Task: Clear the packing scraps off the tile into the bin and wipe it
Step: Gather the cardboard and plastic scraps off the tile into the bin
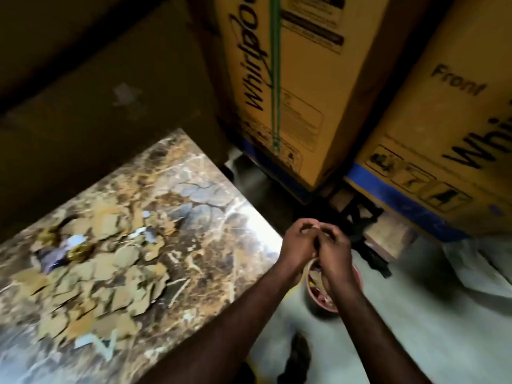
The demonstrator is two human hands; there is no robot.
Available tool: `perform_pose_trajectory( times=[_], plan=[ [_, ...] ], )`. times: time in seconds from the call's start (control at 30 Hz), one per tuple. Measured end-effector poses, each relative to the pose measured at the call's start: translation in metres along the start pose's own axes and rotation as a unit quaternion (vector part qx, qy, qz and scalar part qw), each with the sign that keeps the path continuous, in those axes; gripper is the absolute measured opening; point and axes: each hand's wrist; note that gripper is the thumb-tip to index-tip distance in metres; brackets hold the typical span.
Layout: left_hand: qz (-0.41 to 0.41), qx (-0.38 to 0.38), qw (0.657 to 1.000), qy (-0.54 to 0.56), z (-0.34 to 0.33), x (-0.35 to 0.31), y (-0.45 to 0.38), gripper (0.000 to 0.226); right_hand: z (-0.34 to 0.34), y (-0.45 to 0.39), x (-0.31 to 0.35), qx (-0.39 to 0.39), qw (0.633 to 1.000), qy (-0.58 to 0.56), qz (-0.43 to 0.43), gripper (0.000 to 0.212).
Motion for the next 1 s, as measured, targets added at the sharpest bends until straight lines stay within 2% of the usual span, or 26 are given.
perform_pose_trajectory(
  times=[0.23, 0.37, 0.5, 0.73, 0.83, 1.0],
  plan=[
    [-0.069, -0.04, 0.993, 0.093, 0.158, -0.062, 0.083, 0.014, -0.123, 0.081, 0.075, 0.144, 0.988, 0.009, 0.063, 0.018],
    [-0.077, -0.103, 0.985, 0.12, 0.252, -0.071, 0.12, 0.018, -0.196, 0.134, 0.097, 0.235, 0.969, 0.018, 0.081, 0.015],
    [-0.087, -0.163, 0.97, 0.159, 0.335, -0.069, 0.155, 0.009, -0.264, 0.181, 0.109, 0.311, 0.947, 0.031, 0.077, 0.018],
    [-0.099, -0.266, 0.939, 0.193, 0.455, -0.042, 0.196, 0.012, -0.354, 0.242, 0.109, 0.407, 0.906, 0.086, 0.073, 0.019],
    [-0.104, -0.304, 0.926, 0.199, 0.491, -0.028, 0.202, 0.009, -0.381, 0.251, 0.096, 0.44, 0.889, 0.116, 0.054, 0.014],
    [-0.111, -0.408, 0.89, 0.169, 0.537, -0.01, 0.194, 0.008, -0.422, 0.244, 0.068, 0.468, 0.865, 0.174, 0.04, 0.01]
  ],
)
Point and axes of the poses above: each hand's wrist, its own y-axis away from the middle knuckle, its own z-axis out of the back of the hand, x = y × z, and after that the axes turned 5 degrees about z, right-handed
